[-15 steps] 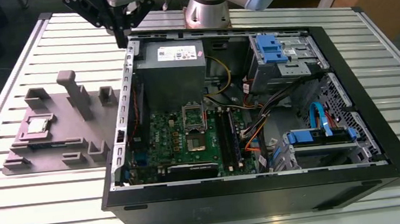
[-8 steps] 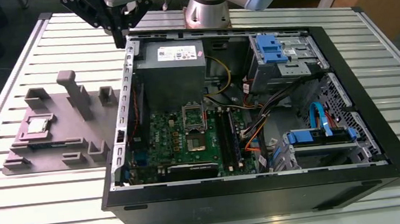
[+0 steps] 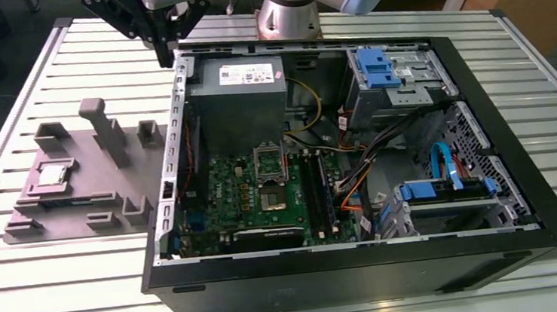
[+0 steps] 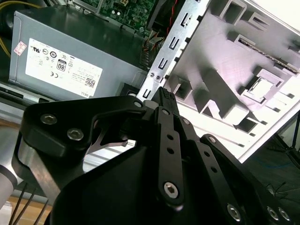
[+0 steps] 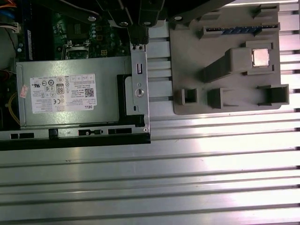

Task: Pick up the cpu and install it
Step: 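Reach for the cpu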

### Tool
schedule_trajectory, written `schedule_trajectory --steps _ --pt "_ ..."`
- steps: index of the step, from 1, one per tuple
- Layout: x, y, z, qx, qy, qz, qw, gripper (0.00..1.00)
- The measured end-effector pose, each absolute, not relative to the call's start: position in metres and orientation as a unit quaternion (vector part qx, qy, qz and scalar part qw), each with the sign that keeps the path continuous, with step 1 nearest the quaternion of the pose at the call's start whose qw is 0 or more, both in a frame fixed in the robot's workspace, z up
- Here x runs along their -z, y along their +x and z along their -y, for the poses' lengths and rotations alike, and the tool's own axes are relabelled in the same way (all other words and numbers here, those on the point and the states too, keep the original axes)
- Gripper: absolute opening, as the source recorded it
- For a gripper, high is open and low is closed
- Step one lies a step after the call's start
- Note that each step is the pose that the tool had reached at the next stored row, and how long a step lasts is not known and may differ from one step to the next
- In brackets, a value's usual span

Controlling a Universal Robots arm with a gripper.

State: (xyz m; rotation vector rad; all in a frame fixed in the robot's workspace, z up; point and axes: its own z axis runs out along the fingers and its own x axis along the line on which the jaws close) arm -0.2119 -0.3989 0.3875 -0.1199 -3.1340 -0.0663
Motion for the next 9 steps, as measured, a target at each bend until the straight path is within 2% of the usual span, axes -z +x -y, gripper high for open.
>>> schedule_trajectory --steps 9 --pt "-0.3871 -0.2149 0.3989 0.021 -0.038 0.999 0.003 0.1"
